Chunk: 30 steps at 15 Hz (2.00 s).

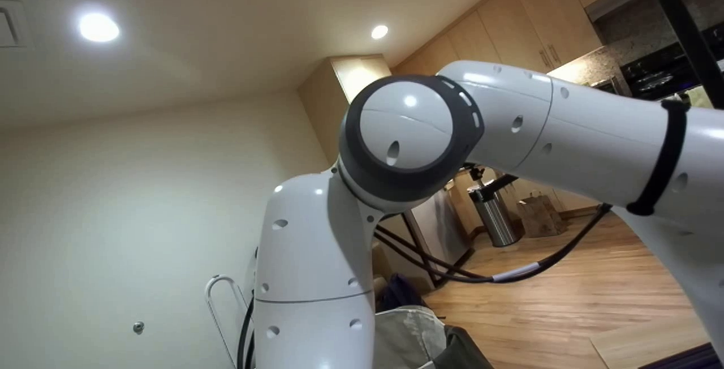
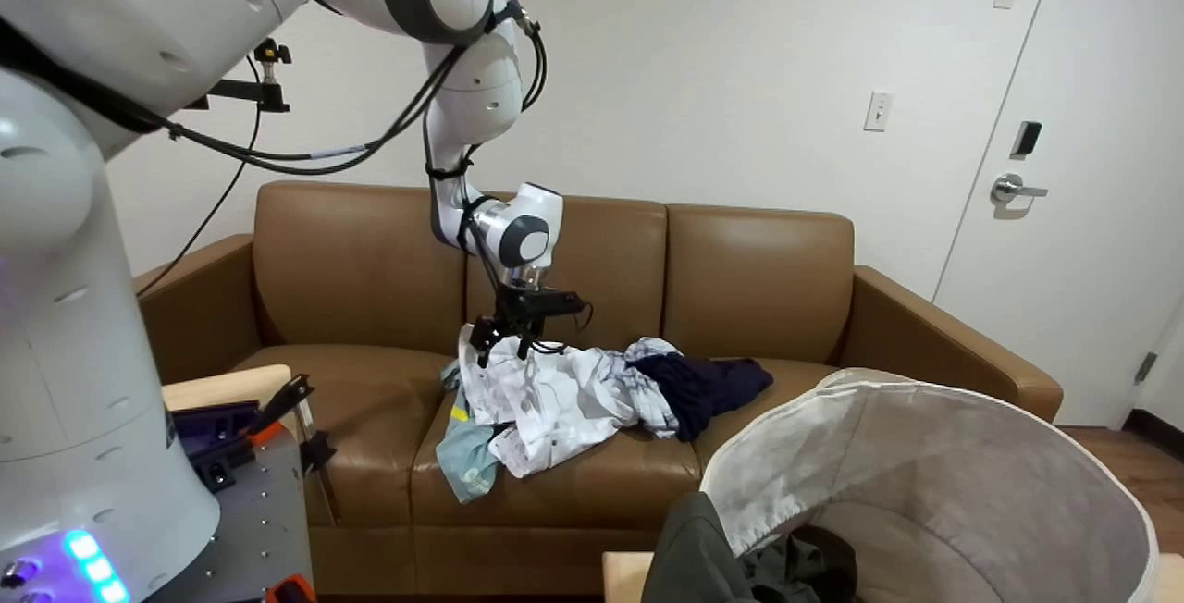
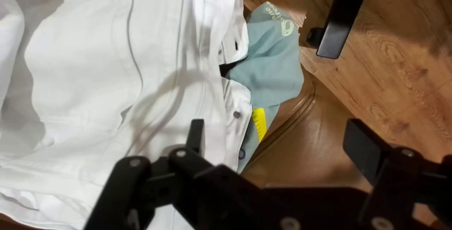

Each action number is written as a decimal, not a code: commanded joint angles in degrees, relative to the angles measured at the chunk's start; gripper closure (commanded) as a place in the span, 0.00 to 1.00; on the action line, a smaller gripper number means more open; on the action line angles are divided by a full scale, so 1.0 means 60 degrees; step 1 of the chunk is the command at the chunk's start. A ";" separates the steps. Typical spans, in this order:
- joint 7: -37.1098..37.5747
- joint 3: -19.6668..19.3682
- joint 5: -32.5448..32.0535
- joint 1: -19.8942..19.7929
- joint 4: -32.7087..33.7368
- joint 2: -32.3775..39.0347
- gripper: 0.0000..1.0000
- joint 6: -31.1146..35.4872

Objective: Pick the white shorts on the sofa and put them in the laundry bag

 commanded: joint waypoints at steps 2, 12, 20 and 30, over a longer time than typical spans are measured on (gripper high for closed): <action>0.2645 -0.1013 -0.0886 0.0979 0.0519 0.0171 0.00 0.0587; 0.8737 -0.2389 -0.2705 0.3184 0.3250 0.2431 0.00 0.0279; 0.8499 -0.2195 -0.3914 0.2744 0.3631 0.3956 0.00 0.3257; 0.8198 -0.2077 -0.3948 0.2042 0.3227 0.4144 0.61 0.4598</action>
